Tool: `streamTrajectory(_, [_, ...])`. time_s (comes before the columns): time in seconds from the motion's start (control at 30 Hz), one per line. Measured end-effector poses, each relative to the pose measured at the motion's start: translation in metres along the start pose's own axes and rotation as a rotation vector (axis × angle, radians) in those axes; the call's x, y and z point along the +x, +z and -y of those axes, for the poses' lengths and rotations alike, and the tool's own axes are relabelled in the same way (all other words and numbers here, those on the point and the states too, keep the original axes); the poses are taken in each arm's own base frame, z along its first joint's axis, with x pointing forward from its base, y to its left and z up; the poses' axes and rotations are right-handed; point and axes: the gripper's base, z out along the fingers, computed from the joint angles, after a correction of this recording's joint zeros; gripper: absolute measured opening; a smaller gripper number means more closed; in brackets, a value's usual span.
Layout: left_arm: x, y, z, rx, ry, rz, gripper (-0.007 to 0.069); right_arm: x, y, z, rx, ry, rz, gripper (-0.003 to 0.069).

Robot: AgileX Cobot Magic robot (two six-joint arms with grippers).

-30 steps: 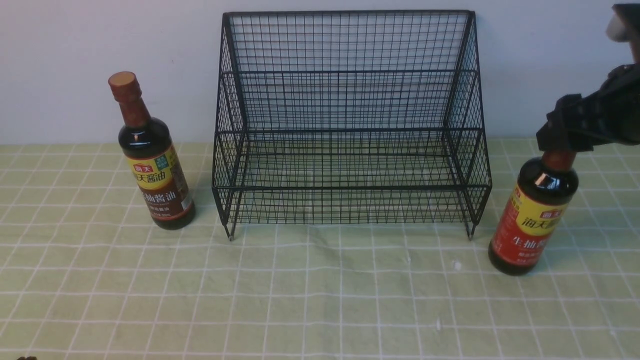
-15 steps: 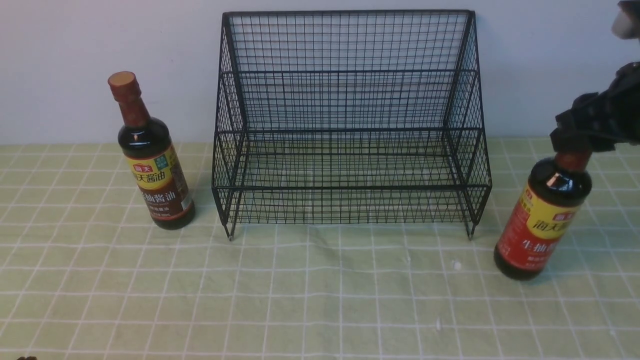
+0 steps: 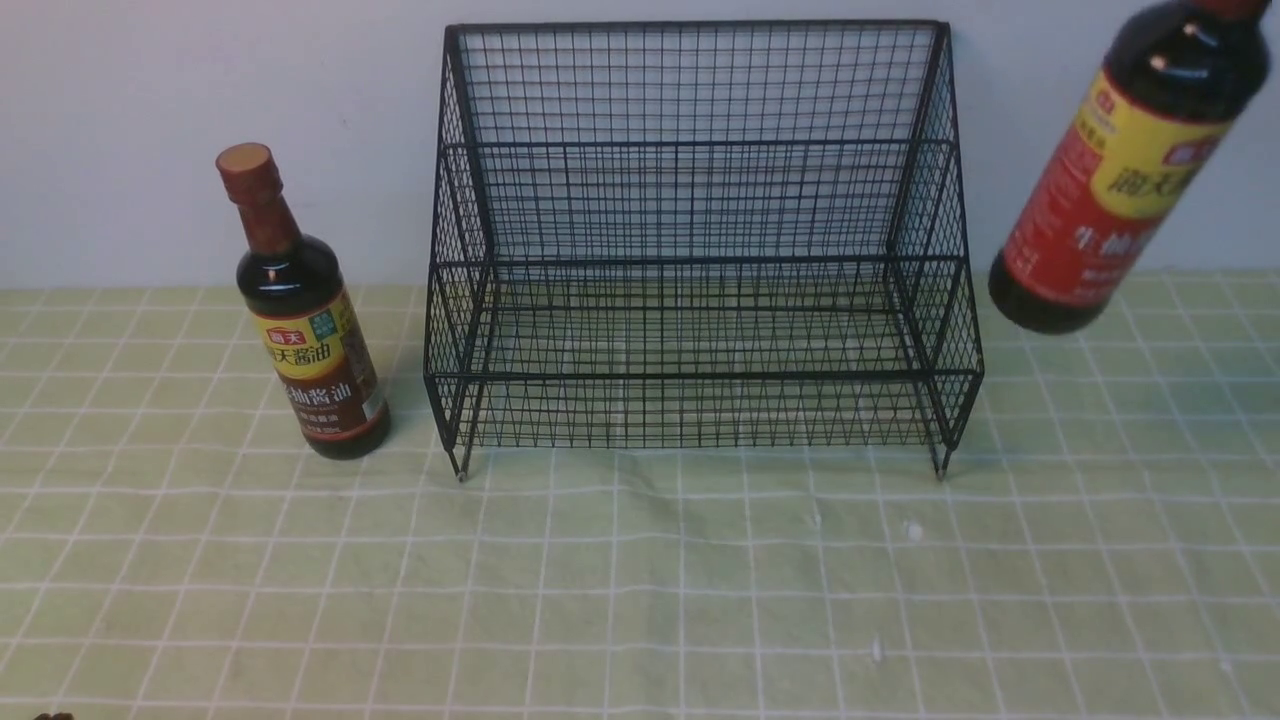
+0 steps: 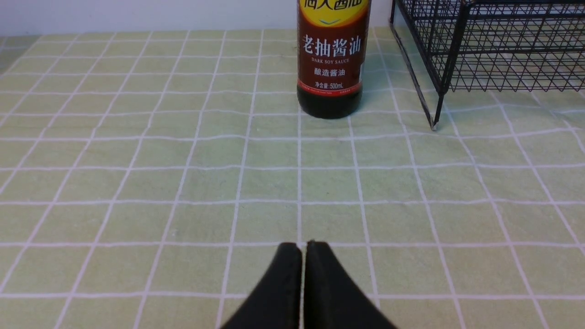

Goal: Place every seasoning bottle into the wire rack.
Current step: Use the right arm to put the condiment bottle back on the shelf

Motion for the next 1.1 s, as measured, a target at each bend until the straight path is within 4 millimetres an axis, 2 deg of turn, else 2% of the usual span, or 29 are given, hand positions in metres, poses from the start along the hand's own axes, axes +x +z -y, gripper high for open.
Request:
streamTrajectory(0.07, [0.0,0.0,0.0,0.0,0.0,0.0,-0.0007,-0.004,0.01,-0.005,-0.032,-0.014,0.009,0.0279])
streamTrajectory(0.17, [0.0,0.0,0.0,0.0,0.0,0.0,-0.0007,-0.007,0.041,-0.015,-0.092,-0.028,-0.011,0.0279])
streamTrajectory(0.23, [0.0,0.0,0.0,0.0,0.0,0.0,-0.0007,-0.003,0.068,-0.021,-0.118,-0.035,-0.045,0.0279])
streamTrajectory(0.27, [0.0,0.0,0.0,0.0,0.0,0.0,-0.0007,-0.003,0.073,-0.021,-0.121,-0.035,-0.049,0.0279])
streamTrajectory(0.37, [0.0,0.0,0.0,0.0,0.0,0.0,-0.0007,0.006,0.104,-0.023,-0.125,-0.043,-0.095,0.0279])
streamTrajectory(0.5, [0.0,0.0,0.0,0.0,0.0,0.0,-0.0007,0.013,0.119,-0.02,-0.12,-0.042,-0.122,0.0279])
streamTrajectory(0.7, [0.0,0.0,0.0,0.0,0.0,0.0,-0.0007,0.022,0.132,-0.018,-0.125,-0.074,-0.19,0.0279])
streamTrajectory(0.9, [0.0,0.0,0.0,0.0,0.0,0.0,-0.0007,0.04,0.154,-0.014,-0.14,-0.081,-0.317,0.0279])
streamTrajectory(1.1, [0.0,0.0,0.0,0.0,0.0,0.0,-0.0007,0.045,0.161,-0.013,-0.142,-0.082,-0.345,0.0279])
